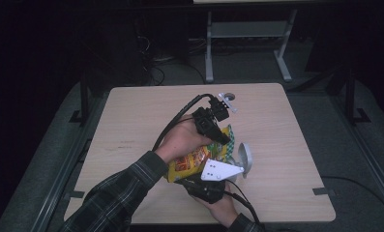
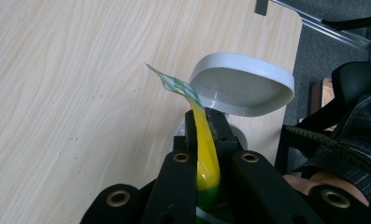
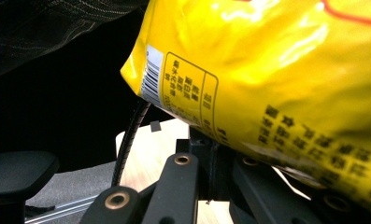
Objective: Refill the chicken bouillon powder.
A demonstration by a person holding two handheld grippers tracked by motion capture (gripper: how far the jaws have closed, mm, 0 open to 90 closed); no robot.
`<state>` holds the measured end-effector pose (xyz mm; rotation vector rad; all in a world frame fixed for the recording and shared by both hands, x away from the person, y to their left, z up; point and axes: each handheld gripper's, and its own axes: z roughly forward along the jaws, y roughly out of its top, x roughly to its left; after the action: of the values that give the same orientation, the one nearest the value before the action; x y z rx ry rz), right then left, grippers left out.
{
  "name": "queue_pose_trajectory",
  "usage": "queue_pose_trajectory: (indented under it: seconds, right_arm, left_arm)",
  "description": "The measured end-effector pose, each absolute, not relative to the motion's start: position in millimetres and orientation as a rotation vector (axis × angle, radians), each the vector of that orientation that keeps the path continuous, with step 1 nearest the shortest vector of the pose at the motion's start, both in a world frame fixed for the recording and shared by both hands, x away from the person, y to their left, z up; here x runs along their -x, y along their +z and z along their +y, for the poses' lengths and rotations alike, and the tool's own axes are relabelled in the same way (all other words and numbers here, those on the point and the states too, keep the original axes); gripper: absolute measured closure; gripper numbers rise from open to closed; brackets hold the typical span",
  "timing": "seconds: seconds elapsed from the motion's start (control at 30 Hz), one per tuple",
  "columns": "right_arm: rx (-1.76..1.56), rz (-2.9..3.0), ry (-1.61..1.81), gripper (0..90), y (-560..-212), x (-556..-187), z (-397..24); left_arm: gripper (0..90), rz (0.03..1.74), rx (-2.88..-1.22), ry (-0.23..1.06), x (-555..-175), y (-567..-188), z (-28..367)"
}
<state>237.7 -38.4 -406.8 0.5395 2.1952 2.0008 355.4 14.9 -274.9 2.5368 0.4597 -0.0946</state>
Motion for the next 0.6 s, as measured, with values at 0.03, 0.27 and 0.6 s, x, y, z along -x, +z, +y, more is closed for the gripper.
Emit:
queue_pose_trajectory:
  seconds: [0.03, 0.27, 0.6]
  right_arm:
    - [-0.539, 2.196, 2.002, 90.0, -406.8, -237.5, -38.3]
    - [-0.536, 2.196, 2.005, 90.0, -406.6, -237.4, -37.8]
    - [-0.536, 2.192, 2.014, 90.0, -405.9, -237.3, -38.5]
  left_arm:
    - [89.7, 0.461, -2.537, -0.095, -355.3, -275.0, 14.9]
    - [89.7, 0.465, -2.541, -0.097, -355.8, -275.5, 14.5]
    - [89.7, 0.473, -2.548, -0.095, -355.6, -274.7, 11.3]
